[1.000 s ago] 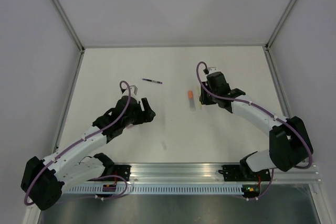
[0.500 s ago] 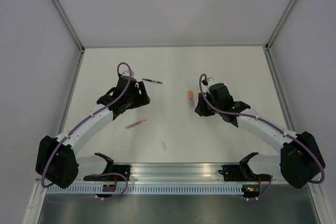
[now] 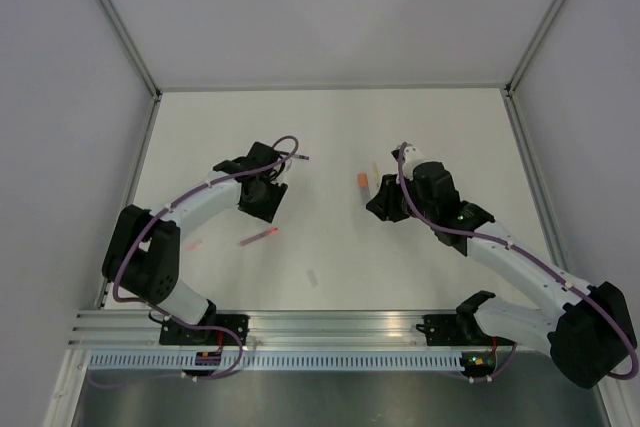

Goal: Insert the pens into the pen caps

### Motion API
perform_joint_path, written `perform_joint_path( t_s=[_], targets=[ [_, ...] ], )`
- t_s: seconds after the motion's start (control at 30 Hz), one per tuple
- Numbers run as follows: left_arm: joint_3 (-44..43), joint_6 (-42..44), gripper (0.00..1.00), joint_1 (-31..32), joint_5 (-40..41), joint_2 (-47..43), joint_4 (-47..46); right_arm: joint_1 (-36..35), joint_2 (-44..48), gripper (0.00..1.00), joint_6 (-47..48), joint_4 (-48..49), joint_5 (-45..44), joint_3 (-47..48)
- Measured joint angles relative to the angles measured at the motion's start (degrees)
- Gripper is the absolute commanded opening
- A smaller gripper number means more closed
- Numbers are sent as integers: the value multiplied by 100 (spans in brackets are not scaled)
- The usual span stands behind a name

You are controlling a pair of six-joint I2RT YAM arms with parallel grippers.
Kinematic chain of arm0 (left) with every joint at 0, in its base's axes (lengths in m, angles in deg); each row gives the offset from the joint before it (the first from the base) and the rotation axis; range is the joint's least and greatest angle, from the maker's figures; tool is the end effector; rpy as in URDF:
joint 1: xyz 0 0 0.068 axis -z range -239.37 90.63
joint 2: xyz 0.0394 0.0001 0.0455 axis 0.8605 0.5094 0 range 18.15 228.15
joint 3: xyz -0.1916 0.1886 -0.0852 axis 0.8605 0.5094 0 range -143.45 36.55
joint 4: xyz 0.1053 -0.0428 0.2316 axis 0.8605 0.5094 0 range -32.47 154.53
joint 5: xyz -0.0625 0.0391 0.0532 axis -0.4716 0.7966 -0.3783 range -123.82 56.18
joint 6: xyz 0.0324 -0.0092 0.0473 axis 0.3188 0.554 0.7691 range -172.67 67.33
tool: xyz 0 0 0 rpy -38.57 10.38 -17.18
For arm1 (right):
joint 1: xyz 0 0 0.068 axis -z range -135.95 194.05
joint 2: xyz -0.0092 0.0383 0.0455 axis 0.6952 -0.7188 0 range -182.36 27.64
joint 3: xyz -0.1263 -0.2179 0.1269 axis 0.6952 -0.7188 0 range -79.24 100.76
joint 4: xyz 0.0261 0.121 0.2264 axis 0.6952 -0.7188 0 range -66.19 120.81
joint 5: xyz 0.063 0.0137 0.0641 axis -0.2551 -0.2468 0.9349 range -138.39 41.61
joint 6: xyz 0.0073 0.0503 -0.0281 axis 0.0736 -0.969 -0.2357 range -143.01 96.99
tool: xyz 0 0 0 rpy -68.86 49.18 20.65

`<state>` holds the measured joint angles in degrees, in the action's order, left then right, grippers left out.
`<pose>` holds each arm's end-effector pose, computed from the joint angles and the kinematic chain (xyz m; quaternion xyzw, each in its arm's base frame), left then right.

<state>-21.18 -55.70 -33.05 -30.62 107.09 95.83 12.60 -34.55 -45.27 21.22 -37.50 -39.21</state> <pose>0.2636 -0.1277 0.2050 0.1937 0.9644 -0.0185 0.1790 0.1974 0.1299 0.2595 -0.1156 0.8631 0.2928 0.3948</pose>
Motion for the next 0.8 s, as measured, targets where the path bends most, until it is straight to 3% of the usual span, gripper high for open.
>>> perform_joint_path(
  t_s=[0.23,0.27,0.6,0.7,0.8],
  targets=[
    [205,903,50,0,-85,70,195,0,33,38,-4,17,96,-4],
    [262,977,44,0,-96,118,190,0,37,38,-4,20,101,-4],
    [212,1316,38,15,-258,737,415,0,63,38,-4,20,105,-15],
    [72,1325,28,24,-295,883,562,0,63,38,-4,22,103,-15],
    [-37,1320,11,55,-376,992,680,0,66,38,-4,22,103,-15]
  ],
)
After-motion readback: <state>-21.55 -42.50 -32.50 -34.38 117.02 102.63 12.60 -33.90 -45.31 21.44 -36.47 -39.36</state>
